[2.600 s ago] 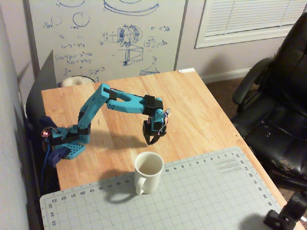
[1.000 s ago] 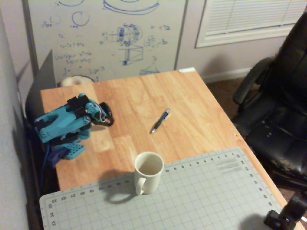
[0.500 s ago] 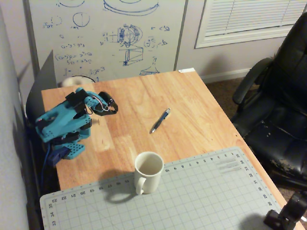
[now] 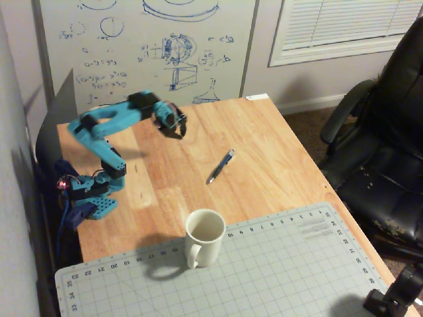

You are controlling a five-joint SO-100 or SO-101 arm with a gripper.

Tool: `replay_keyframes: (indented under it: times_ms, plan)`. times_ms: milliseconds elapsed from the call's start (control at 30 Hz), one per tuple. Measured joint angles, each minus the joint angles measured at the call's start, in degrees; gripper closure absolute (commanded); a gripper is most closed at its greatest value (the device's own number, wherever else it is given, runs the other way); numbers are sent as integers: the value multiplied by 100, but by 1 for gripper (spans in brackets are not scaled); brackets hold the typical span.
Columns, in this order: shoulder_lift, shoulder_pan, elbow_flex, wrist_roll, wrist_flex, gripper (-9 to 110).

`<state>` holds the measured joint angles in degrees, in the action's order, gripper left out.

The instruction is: Touch the pen.

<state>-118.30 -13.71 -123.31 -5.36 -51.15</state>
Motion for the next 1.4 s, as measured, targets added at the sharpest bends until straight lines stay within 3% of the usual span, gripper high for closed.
replay_keyframes:
  times_ms: [533,800,1400]
  plan:
    - [4482,1160,4474,0,-958,101]
    - [5423,1687,5317,0,-958,101]
    - [6029,1433,5722,-53,-958,101]
